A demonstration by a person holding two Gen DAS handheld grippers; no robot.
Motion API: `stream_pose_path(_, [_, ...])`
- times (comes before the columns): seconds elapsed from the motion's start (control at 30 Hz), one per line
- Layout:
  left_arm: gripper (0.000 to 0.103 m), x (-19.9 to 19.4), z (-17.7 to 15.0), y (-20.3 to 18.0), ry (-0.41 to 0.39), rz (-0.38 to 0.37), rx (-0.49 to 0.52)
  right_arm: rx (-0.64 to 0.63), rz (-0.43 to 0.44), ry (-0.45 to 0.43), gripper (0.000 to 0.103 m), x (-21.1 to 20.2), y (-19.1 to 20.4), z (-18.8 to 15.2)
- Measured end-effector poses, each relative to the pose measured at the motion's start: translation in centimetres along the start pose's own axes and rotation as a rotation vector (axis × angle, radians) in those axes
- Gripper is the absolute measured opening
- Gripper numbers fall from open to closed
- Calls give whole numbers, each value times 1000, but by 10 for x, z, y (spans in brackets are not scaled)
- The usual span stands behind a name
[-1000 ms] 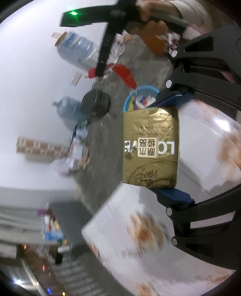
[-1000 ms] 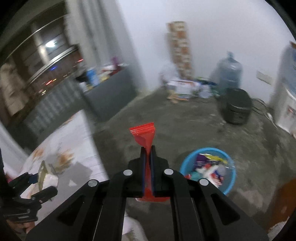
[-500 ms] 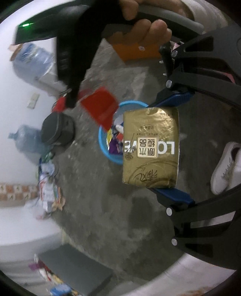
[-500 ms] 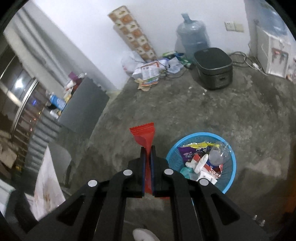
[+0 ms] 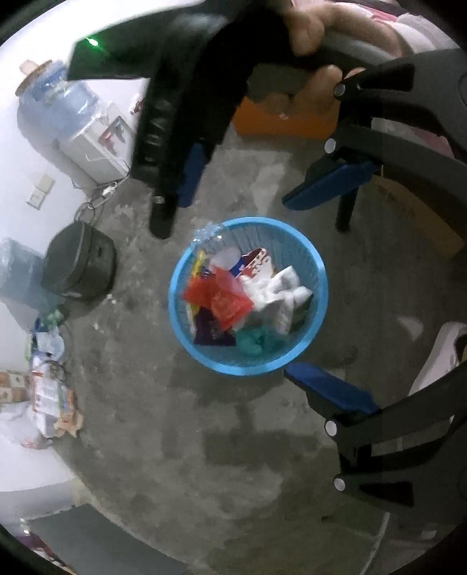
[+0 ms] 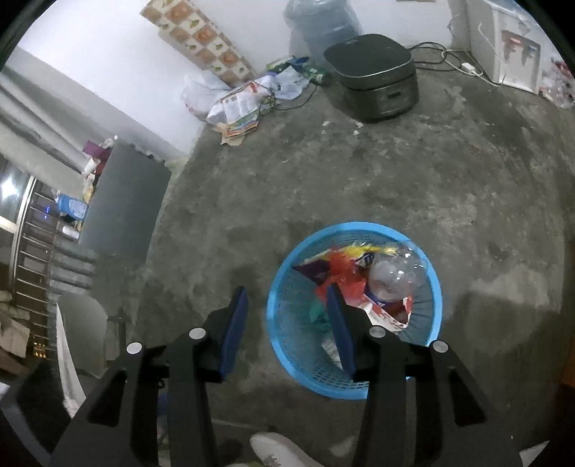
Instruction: Collect trash
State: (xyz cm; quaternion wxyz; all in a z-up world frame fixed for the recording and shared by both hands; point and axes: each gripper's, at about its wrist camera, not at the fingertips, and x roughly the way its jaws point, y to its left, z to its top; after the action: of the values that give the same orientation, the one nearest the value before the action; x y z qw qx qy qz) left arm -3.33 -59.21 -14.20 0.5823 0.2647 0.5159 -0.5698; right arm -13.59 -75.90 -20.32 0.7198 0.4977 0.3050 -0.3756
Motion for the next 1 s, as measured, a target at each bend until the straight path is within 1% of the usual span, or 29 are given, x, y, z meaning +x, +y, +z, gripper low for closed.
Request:
stream_pose_path(0.07, [83, -8, 0, 1, -24, 8, 3, -3, 0, -9, 47, -3, -2, -3])
stream_pose_path(0.13, [83, -16, -1, 5, -47, 0, -16, -10, 4, -16, 47, -7, -1, -4])
stream_pose_path(0.27, [83, -42, -3, 12, -96, -4, -47, -56, 10, -43, 47, -19, 11, -8])
stream_pose_path(0.3, [83, -55, -5, 15, -125, -8, -55, -75, 10, -52, 47, -23, 17, -9])
stream_pose_path(0.37, [83, -71, -7, 19, -157, -7, -68, -120, 12, -72, 49, -33, 29, -12])
stream_pose_path(0.43, [83, -99, -15, 28, -202, -7, -96, -165, 15, -96, 54, -44, 42, -17])
stream_pose_path(0.5, [83, -128, -27, 36, -258, 1, -125, -230, 17, -132, 57, -62, 58, -24])
stream_pose_path(0.57, [83, -160, -42, 46, -327, 25, -148, -280, 9, -158, 60, -76, 71, -30])
stream_pose_path(0.6, [84, -182, -53, 51, -374, 53, -162, -308, 10, -173, 63, -84, 79, -35])
stream_pose_path(0.67, [88, -210, -67, 56, -433, 106, -182, -368, 21, -202, 69, -103, 96, -46])
stream_pose_path(0.7, [89, -227, -78, 60, -468, 143, -202, -403, 28, -215, 73, -112, 106, -52])
stream_pose_path(0.73, [90, -245, -89, 64, -501, 182, -224, -433, 34, -226, 77, -120, 115, -58])
stream_pose_path(0.8, [91, -274, -111, 69, -560, 241, -260, -509, 44, -254, 82, -139, 135, -77])
stream_pose_path(0.87, [92, -299, -132, 73, -600, 324, -305, -569, 69, -294, 88, -159, 153, -97])
stream_pose_path(0.93, [94, -320, -158, 75, -633, 430, -379, -621, 120, -343, 95, -181, 172, -123])
stream_pose_path(1.0, [94, -336, -185, 76, -678, 503, -423, -662, 153, -376, 97, -196, 188, -143])
